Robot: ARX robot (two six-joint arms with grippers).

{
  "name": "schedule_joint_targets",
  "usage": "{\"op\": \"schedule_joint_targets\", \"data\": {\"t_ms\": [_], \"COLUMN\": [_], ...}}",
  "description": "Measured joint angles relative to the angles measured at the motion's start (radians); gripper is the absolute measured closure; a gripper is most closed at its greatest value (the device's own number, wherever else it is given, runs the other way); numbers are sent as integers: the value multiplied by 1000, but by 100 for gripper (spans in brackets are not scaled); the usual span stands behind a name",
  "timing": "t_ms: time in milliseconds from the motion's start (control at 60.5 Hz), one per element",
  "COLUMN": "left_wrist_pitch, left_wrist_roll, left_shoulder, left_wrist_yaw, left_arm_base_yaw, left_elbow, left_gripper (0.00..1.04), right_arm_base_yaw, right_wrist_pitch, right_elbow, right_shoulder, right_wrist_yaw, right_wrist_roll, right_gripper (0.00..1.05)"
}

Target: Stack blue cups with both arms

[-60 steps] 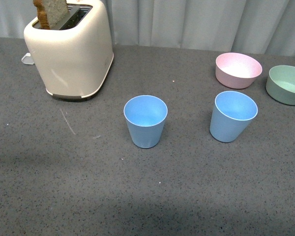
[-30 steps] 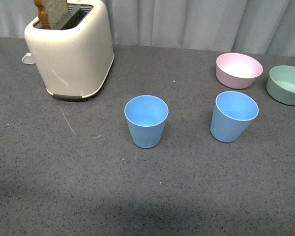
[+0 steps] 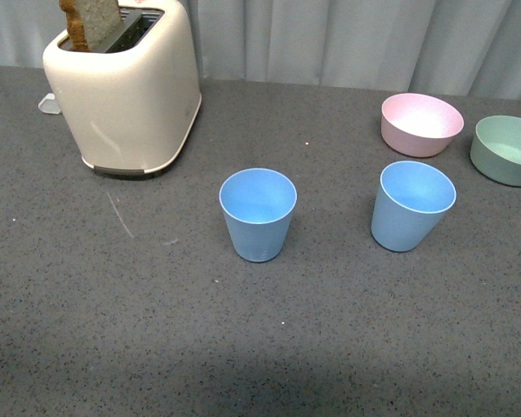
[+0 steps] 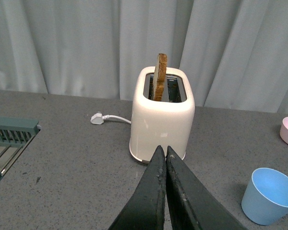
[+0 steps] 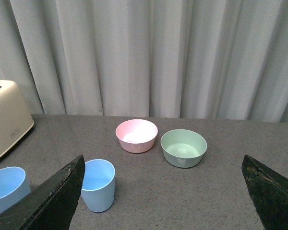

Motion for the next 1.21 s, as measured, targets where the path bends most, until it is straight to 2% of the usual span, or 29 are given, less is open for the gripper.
{"op": "schedule_joint_targets", "data": {"t_ms": [364,843,943,1207], "left_wrist_pitch": [-182,-333,-495,-504], "left_wrist_roll": [0,0,0,0], "left_shoulder": [-191,-342,-480,-507], "left_wrist_yaw": [0,0,0,0], "left_arm_base_yaw": [0,0,0,0], "left_elbow": [0,0,0,0], "left_gripper": [101,101,101,101], "right_arm_base_yaw": [0,0,0,0], "right_wrist_pitch": [0,0,0,0], "right_elbow": [0,0,0,0], "right_shoulder": [0,0,0,0], "right_wrist_yaw": [0,0,0,0], "right_wrist_roll": [0,0,0,0], "right_gripper": [10,10,10,10]}}
